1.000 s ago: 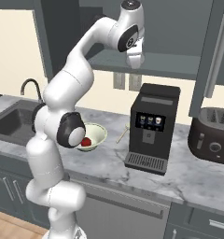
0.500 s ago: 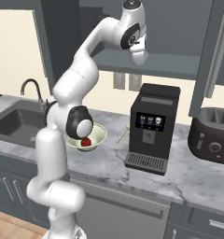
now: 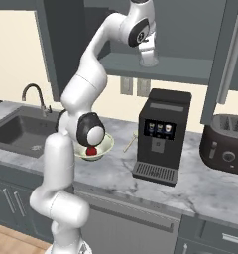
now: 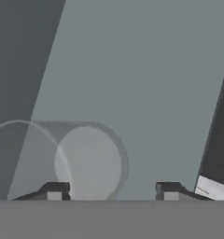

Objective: Move the glass cup from next to the sink to the open cabinet. Then, move the bowl with the tomato to the fridge to clear the area for faucet cleaning.

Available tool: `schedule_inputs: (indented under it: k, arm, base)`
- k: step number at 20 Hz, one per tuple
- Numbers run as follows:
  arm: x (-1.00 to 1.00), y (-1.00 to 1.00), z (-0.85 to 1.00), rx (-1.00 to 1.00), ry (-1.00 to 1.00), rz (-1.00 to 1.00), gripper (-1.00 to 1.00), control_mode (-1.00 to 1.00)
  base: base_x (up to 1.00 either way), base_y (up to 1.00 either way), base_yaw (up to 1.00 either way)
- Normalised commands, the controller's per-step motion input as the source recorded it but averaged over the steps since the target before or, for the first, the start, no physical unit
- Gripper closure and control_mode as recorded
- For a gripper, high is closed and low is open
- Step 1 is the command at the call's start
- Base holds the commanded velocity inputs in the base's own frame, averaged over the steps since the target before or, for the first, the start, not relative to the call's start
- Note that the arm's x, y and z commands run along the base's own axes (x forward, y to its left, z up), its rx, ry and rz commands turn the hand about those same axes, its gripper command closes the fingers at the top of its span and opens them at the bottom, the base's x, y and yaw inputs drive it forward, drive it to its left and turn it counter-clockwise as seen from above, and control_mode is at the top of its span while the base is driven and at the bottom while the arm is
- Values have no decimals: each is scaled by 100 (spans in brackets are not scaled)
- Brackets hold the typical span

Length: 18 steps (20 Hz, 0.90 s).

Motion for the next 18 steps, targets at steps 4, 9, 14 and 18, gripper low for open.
schedule_inputs:
  k: [4,9,14,18]
  arm:
    - [-76,43,-23,-12,-12,0,-100,-100]
    - [-100,77,-75,-12,-32,0,-100,-100]
    - [-100,98,-100,-10,-47,0,-100,-100]
    - [-100,96,-100,-6,-26,0,-100,-100]
  base:
    - [0,0,0]
    - [0,0,0]
    - [0,0,0]
    - [0,0,0]
